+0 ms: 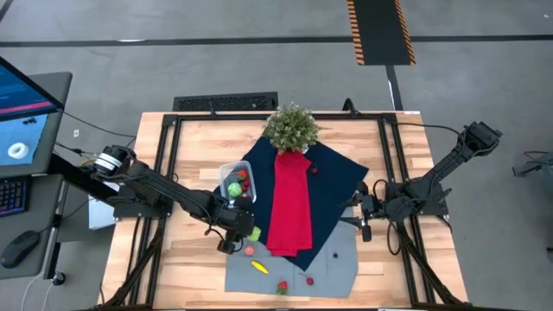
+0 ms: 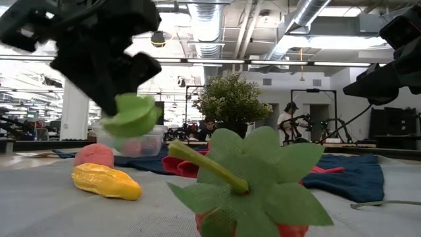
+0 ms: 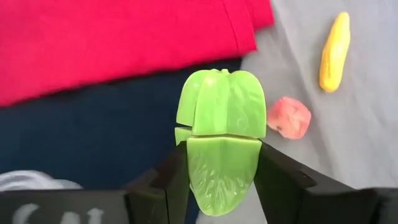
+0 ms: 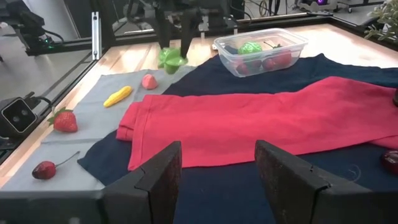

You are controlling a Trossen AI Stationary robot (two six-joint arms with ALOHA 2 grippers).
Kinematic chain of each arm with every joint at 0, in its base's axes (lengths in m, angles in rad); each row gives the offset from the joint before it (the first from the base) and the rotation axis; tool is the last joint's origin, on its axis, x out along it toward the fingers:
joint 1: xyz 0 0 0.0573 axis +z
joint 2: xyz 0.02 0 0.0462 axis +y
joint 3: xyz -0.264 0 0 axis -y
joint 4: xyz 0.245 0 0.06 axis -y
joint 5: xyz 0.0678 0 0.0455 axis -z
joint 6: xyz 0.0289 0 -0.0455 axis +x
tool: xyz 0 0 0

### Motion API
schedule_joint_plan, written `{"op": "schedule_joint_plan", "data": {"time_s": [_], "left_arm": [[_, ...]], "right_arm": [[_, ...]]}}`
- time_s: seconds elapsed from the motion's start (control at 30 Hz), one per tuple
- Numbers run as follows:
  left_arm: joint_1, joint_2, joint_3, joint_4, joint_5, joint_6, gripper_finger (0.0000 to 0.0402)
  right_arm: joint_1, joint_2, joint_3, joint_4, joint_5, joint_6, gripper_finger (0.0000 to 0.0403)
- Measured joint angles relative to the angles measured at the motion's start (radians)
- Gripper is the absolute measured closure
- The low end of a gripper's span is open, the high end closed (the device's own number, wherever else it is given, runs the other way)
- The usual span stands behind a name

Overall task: Pick and placing Produce into tupperware
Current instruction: Put the green starfruit into the transparent bin, then put the pink peach into the transparent bin

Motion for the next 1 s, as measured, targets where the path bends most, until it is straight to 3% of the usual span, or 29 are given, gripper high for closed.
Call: {"op": "schedule_joint_plan", "data": {"time_s": [0.13,0.37,0.53,0.77,1.0], "left_arm": [[0.0,-0.036,0.032,-0.039,-0.046,-0.027,0.0247],[0.003,-0.123,0.054,-0.186,-0.228,-0.157,0.0272],[0.015,-0.183,0.054,-0.305,-0.33,-0.259,0.0247],[0.11,-0.2,0.053,-0.403,-0.324,-0.34,0.0226],[0.21,-0.2,0.046,-0.4,-0.27,-0.335,0.0225]], "right_arm": [[0.0,0.0,-0.001,-0.005,0.0,0.0,0.0178],[0.0,0.0,-0.001,-0.006,0.0,0.0,0.0178],[0.0,0.0,-0.001,-0.006,0.0,0.0,0.0178],[0.0,0.0,-0.001,-0.007,0.0,0.0,0.0178],[0.0,0.0,-0.001,-0.007,0.0,0.0,0.0178]]}}
